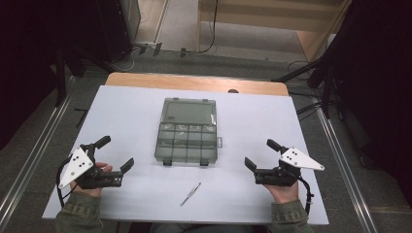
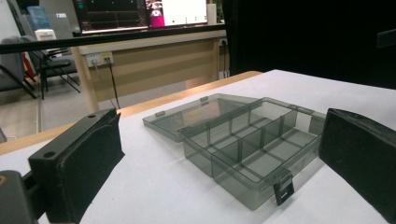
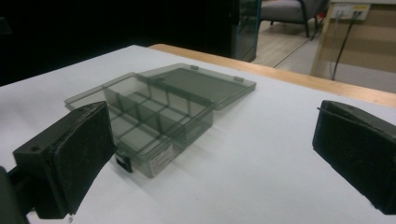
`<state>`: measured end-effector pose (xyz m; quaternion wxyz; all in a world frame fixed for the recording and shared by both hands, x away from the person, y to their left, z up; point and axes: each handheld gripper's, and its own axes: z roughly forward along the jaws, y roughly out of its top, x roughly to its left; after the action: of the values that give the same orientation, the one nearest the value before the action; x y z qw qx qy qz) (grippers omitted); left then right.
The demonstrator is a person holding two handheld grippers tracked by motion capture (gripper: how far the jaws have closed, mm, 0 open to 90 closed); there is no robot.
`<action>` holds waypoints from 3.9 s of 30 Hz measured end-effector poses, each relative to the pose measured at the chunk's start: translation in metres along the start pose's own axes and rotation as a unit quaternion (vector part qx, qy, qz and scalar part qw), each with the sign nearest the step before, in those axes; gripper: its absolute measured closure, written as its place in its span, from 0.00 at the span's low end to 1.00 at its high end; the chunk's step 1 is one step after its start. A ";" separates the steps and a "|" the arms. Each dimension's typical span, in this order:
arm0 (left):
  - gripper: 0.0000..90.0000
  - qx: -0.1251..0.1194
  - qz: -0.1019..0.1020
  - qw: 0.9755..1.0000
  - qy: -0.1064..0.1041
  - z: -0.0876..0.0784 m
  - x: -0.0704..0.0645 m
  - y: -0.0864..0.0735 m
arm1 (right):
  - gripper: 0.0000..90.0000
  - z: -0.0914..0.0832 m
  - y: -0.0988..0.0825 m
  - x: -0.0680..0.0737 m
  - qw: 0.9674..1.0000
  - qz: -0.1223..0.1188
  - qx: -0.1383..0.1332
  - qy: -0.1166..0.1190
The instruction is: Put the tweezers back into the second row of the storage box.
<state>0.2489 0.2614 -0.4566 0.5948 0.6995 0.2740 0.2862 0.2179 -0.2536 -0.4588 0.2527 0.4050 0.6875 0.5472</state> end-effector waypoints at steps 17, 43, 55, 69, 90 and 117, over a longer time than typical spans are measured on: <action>0.00 0.002 -0.001 1.000 0.000 0.001 -0.001 0.000 | 0.00 0.018 0.008 0.025 0.997 -0.038 0.054 0.050; 0.00 0.001 0.001 1.000 -0.003 0.002 0.000 0.000 | 0.00 0.068 0.044 0.071 0.966 -0.146 0.164 0.134; 0.00 0.001 0.001 1.000 -0.005 0.002 -0.001 0.000 | 0.00 0.098 0.049 0.106 0.924 -0.225 0.244 0.192; 0.00 0.001 0.001 1.000 -0.006 0.003 -0.001 0.000 | 0.07 0.120 0.038 0.133 0.859 -0.321 0.314 0.244; 0.00 0.005 0.003 1.000 -0.014 0.005 -0.003 -0.001 | 0.27 0.136 0.011 0.149 0.758 -0.441 0.400 0.267; 0.00 -0.001 -0.013 1.000 -0.021 0.004 -0.001 -0.001 | 0.97 0.139 0.025 0.154 0.758 -0.383 0.438 0.294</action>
<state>0.2513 0.2577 -0.4582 0.6050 0.7008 0.2700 0.2644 0.2509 -0.0468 -0.4585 0.0216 -0.0060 0.9905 0.1358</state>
